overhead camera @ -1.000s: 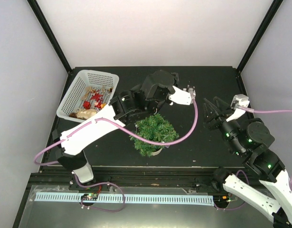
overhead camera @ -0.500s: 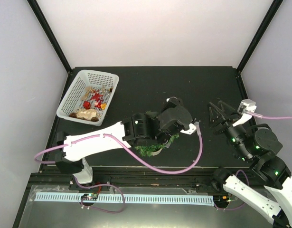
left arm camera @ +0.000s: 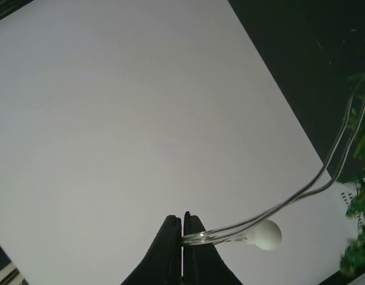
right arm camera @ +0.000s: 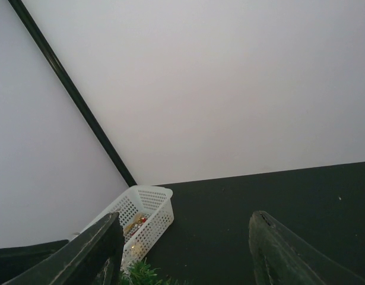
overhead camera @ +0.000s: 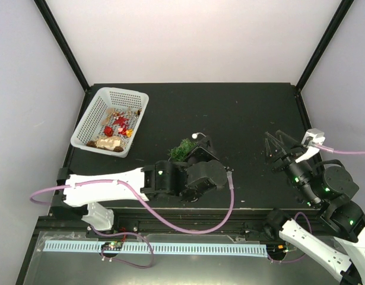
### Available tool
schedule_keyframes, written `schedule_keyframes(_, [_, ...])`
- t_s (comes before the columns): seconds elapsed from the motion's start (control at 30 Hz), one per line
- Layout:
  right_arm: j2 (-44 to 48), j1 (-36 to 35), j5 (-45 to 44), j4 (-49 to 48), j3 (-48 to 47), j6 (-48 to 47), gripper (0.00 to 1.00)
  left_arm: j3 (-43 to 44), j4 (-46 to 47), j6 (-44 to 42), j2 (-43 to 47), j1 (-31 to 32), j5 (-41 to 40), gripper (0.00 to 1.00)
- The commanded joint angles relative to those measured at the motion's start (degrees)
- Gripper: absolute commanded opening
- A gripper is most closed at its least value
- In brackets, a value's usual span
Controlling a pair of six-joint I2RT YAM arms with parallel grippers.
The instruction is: Decorate the small christmas tree
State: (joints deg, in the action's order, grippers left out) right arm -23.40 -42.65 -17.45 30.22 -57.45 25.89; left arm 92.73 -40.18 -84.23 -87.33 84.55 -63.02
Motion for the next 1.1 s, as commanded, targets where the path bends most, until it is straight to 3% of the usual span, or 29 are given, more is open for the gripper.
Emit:
schedule_keyframes(0.0, [0.28,0.21,0.66,0.79,-0.11,0.68,0.59,-0.81,0.78,0.24,4.06,2.21,-6.45,0.02])
schedule_keyframes(0.23, [0.01,0.21,1.57,0.47,-0.25,1.08,0.59,-3.95,-9.6,8.29,8.5,4.13,-8.81,0.02])
schedule_keyframes(0.67, [-1.32,0.28,4.38,-0.32,-0.26,2.17,0.59,-15.45,-10.24,9.14,19.95,0.15,-3.79,0.02])
schedule_keyframes(1.07, [-1.05,0.21,4.85,-0.42,0.93,2.58,0.59,-22.73,-2.19,2.88,26.91,-6.21,2.73,0.1])
